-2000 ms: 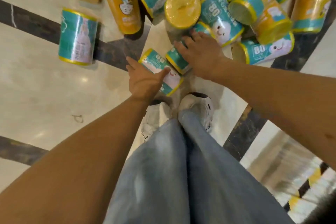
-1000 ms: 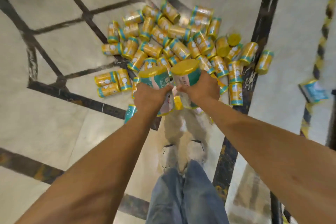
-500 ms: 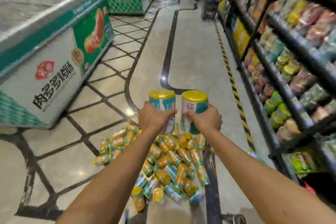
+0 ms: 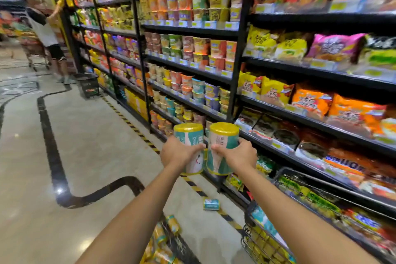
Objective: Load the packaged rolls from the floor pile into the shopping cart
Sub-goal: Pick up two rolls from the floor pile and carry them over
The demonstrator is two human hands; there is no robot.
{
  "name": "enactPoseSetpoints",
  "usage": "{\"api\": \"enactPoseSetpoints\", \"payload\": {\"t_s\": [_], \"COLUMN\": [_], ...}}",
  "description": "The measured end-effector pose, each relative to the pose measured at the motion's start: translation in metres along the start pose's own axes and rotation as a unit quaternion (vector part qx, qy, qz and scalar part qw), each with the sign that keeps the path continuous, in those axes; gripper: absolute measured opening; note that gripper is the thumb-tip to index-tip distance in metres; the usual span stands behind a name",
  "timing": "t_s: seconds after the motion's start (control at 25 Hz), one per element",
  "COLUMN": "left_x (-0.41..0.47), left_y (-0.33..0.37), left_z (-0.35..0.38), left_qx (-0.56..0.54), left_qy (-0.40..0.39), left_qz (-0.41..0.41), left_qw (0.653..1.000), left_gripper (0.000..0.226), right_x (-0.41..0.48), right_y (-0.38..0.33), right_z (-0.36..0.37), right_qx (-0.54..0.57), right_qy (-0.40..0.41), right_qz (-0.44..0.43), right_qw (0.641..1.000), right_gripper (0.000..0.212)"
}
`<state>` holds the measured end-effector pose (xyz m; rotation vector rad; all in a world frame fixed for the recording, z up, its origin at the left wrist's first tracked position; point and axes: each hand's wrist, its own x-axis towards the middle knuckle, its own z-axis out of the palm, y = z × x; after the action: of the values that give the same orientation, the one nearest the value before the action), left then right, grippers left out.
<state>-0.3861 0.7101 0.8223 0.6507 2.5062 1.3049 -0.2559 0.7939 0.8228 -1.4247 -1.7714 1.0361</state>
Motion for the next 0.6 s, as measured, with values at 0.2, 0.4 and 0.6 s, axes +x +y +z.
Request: {"api": "enactPoseSetpoints", "payload": {"t_s": [0.2,0.4,0.6], "left_x": [-0.041,-0.083,-0.090], "left_y": [0.050,0.079,0.088], "left_z": [0.075,0.157,0.220], "left_qx": [0.027,0.077,0.161], "left_qy": [-0.131,-0.246,-0.281], "left_qz": [0.093,0.143,0.169], "left_qw": [0.987,0.956,0.931], "left_gripper": [0.069,0.079,0.081], "right_x": [-0.009,-0.011,0.011], "right_y": [0.054,0.125,0.182], "right_z": [-0.098,-0.161,-0.171], "right_qx": [0.003,-0.001,-0.018], "right_qy": [0.124,0.211,0.193], "right_qz": [0.088,0.185,0.259], "right_qw": [0.988,0.960,0.946], "right_gripper": [0.058,0.059,0.057]}}
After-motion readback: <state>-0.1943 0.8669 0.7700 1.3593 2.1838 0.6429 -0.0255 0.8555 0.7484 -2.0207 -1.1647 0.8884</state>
